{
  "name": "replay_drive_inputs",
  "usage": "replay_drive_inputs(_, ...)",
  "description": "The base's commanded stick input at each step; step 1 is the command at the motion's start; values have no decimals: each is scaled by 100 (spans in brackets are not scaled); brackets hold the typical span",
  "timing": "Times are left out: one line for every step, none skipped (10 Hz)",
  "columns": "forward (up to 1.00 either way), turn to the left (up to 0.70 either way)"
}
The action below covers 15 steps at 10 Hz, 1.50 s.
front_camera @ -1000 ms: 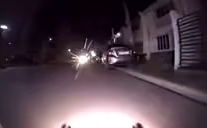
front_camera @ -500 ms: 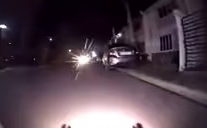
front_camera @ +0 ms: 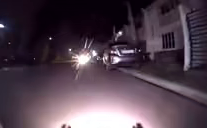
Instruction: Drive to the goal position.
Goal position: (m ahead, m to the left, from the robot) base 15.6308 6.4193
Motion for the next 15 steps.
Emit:
replay_drive_inputs(60, 0)
replay_drive_inputs(60, 0)
replay_drive_inputs(60, 0)
replay_drive_inputs(60, 0)
replay_drive_inputs(60, 0)
replay_drive_inputs(60, 0)
replay_drive_inputs(60, 0)
replay_drive_inputs(60, 0)
replay_drive_inputs(60, 0)
replay_drive_inputs(60, 0)
replay_drive_inputs(60, 0)
replay_drive_inputs(60, 0)
replay_drive_inputs(60, 0)
replay_drive_inputs(60, 0)
replay_drive_inputs(60, 0)
